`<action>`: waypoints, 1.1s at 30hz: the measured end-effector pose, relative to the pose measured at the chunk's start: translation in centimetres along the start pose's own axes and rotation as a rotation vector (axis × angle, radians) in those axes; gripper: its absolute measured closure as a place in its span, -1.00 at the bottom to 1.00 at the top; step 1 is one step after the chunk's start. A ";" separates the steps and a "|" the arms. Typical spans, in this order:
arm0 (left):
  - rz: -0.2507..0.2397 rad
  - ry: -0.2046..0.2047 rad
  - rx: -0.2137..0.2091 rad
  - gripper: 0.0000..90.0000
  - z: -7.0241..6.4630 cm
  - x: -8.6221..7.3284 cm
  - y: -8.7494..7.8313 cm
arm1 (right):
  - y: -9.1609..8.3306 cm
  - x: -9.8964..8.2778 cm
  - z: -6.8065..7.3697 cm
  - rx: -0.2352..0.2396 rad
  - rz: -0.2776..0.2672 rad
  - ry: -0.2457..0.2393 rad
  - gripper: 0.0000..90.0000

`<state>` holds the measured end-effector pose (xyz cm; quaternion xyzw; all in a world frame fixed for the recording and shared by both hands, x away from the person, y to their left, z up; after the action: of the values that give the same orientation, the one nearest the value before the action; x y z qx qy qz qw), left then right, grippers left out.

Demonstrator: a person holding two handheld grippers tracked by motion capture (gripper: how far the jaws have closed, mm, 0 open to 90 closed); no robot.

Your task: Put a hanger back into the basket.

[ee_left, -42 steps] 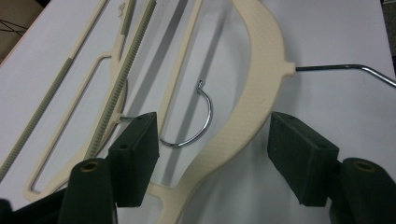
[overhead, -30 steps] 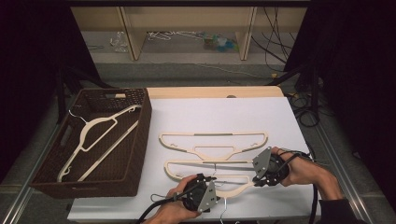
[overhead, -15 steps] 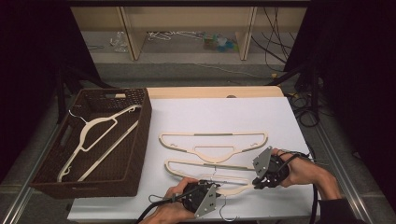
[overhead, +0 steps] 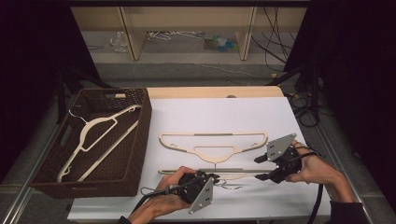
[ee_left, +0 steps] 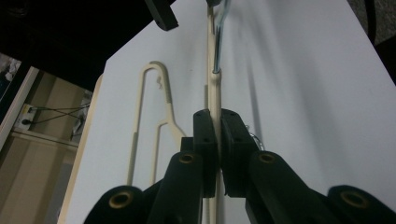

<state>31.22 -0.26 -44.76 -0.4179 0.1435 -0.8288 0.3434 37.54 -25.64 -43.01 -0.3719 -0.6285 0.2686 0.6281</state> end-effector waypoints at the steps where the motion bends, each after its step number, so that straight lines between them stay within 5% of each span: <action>1: 0.002 -0.002 0.006 0.91 0.2 0.0 -0.2 | -0.4 0.1 -0.1 -0.017 -0.034 0.013 -0.13; 10: 0.060 -0.083 0.040 0.91 2.7 0.2 -2.2 | -3.6 0.6 -0.7 -0.156 -0.247 0.058 -0.35; 16: 0.033 -0.232 0.039 0.91 3.9 0.5 -3.4 | -4.2 0.3 -1.1 -0.202 -0.280 0.088 -0.48; 19: 0.025 -0.296 0.022 0.90 4.6 0.3 -4.0 | -4.9 0.6 -1.6 -0.266 -0.360 0.105 -0.49; 23: -0.008 -0.430 0.012 0.91 5.5 -0.1 -4.8 | -6.0 0.9 -1.9 -0.318 -0.432 0.119 -0.50; 33: -0.070 -0.698 0.046 0.91 8.4 -1.8 -8.4 | -5.8 -0.3 -1.9 -0.408 -0.452 0.192 -0.50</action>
<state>34.83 7.46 -36.27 -0.6729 -0.0156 -0.6502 0.3523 38.61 -29.50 -38.39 -0.3649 -0.6740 -0.0457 0.6407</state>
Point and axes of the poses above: each handheld gripper's, and its own axes: y roughly forward along the jaws, x roughly out of its top, z roughly to its left, the point moved 4 cm from there along y, roughly forward along the jaws
